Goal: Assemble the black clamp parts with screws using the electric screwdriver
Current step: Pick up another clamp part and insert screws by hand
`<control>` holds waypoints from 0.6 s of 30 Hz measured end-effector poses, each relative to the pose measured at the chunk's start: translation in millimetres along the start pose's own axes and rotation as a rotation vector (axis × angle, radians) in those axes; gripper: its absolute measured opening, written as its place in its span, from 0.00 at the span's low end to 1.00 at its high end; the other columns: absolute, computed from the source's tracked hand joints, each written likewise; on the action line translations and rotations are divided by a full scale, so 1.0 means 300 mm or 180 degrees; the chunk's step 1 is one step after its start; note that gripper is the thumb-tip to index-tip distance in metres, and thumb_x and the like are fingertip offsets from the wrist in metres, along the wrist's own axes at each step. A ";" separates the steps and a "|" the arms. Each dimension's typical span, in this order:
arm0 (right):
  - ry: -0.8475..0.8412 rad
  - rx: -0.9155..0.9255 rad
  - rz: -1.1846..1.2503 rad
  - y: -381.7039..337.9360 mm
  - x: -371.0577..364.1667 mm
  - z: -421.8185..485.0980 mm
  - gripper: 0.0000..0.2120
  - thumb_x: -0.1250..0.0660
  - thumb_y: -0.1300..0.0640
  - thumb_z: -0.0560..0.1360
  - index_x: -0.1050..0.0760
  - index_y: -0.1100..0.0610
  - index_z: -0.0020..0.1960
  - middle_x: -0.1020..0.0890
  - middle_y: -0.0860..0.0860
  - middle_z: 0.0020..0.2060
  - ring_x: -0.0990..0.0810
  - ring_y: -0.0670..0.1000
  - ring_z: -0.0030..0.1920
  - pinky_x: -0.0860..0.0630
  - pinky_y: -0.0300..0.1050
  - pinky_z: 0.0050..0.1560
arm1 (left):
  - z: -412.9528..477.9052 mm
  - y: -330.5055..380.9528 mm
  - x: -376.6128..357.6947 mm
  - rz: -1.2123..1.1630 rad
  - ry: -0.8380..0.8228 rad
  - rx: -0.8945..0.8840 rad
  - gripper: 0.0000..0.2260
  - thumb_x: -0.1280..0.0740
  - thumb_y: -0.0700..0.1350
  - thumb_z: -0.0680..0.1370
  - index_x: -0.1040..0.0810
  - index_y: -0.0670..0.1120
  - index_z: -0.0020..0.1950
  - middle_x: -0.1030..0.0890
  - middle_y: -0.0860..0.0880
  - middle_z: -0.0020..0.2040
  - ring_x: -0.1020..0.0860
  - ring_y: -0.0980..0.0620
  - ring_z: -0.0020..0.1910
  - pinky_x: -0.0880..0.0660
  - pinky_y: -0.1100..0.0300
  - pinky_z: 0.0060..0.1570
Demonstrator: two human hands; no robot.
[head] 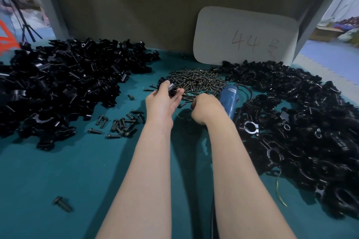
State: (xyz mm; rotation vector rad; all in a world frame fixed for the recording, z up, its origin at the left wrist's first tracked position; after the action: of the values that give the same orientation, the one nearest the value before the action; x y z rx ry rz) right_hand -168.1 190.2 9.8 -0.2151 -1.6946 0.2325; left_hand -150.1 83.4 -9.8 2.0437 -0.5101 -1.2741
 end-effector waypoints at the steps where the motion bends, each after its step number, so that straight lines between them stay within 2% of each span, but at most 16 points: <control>1: 0.0046 -0.0060 -0.0005 -0.001 -0.001 -0.004 0.19 0.36 0.63 0.75 0.28 0.60 0.65 0.28 0.60 0.63 0.26 0.60 0.61 0.27 0.49 0.55 | 0.001 -0.002 0.001 0.0020 0.0017 0.0013 0.06 0.35 0.42 0.80 0.27 0.40 0.45 0.19 0.35 0.52 0.18 0.49 0.37 0.19 0.62 0.42; 4: 0.0169 -0.0119 0.0039 -0.015 -0.007 -0.016 0.13 0.36 0.63 0.75 0.28 0.60 0.59 0.24 0.59 0.58 0.24 0.58 0.56 0.29 0.47 0.45 | 0.001 -0.011 -0.002 0.0071 0.0054 0.0060 0.06 0.35 0.41 0.80 0.27 0.40 0.44 0.19 0.37 0.49 0.18 0.49 0.37 0.19 0.62 0.42; 7: 0.0263 -0.0159 0.0093 -0.022 -0.009 -0.020 0.13 0.36 0.64 0.74 0.28 0.59 0.58 0.23 0.58 0.57 0.23 0.58 0.55 0.30 0.46 0.44 | 0.003 -0.013 -0.005 0.0072 0.0085 0.0096 0.06 0.35 0.40 0.79 0.27 0.40 0.44 0.20 0.39 0.43 0.18 0.49 0.35 0.19 0.62 0.39; 12: 0.0425 -0.0137 0.0145 -0.030 -0.019 -0.022 0.11 0.36 0.62 0.75 0.28 0.58 0.57 0.22 0.57 0.56 0.23 0.57 0.55 0.31 0.46 0.43 | 0.004 -0.021 -0.011 0.0154 0.0060 0.0070 0.05 0.34 0.40 0.79 0.26 0.39 0.46 0.21 0.39 0.48 0.19 0.49 0.35 0.19 0.62 0.36; 15: 0.0617 -0.0095 0.0822 -0.014 -0.002 -0.010 0.10 0.36 0.61 0.76 0.28 0.57 0.58 0.22 0.56 0.55 0.23 0.57 0.54 0.27 0.46 0.49 | 0.007 -0.017 -0.016 0.0357 0.0008 -0.0148 0.05 0.35 0.42 0.80 0.26 0.40 0.48 0.21 0.41 0.49 0.18 0.51 0.35 0.20 0.66 0.34; 18: 0.1188 0.0104 0.1728 0.027 0.072 -0.015 0.01 0.36 0.58 0.78 0.27 0.55 0.49 0.20 0.52 0.49 0.24 0.51 0.48 0.28 0.42 0.50 | 0.009 -0.015 -0.020 0.1135 0.0037 -0.0722 0.04 0.36 0.44 0.81 0.25 0.45 0.49 0.20 0.46 0.49 0.17 0.52 0.39 0.20 0.63 0.40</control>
State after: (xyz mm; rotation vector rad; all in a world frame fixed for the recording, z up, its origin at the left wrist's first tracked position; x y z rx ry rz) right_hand -166.6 203.9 28.8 -0.6543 -1.2344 0.5843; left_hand -155.2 89.4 -10.0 1.6820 -0.6590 -1.0526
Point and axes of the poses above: each hand's wrist, its own z-axis towards the middle knuckle, its own x-axis out of the back of the hand, y = z × x, the point moved 4 cm from there along z, towards the middle knuckle
